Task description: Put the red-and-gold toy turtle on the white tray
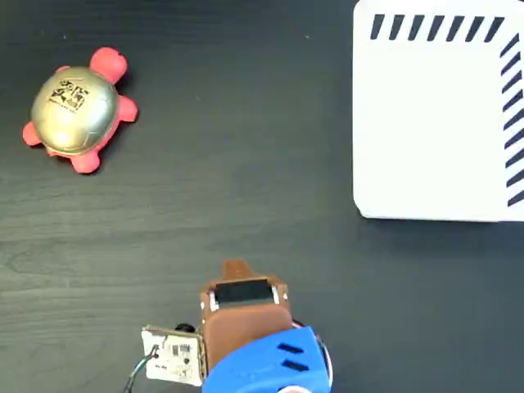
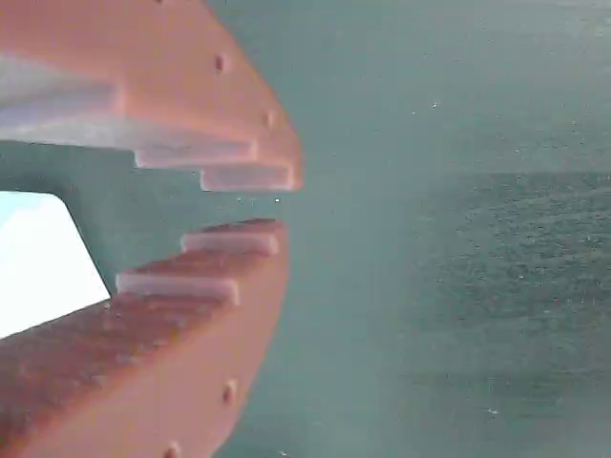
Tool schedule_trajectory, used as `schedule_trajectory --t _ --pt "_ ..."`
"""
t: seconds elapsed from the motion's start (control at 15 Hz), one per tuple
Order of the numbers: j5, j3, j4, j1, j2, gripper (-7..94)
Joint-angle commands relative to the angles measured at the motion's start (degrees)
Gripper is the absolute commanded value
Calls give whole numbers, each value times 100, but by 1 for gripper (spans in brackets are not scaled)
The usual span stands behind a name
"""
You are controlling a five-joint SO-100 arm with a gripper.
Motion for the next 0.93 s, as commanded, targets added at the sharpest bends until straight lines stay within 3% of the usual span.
schedule_trajectory --t 0.0,0.87 --pt "35 -35 70 -53 44 0" --pt "-123 -35 70 -229 44 0"
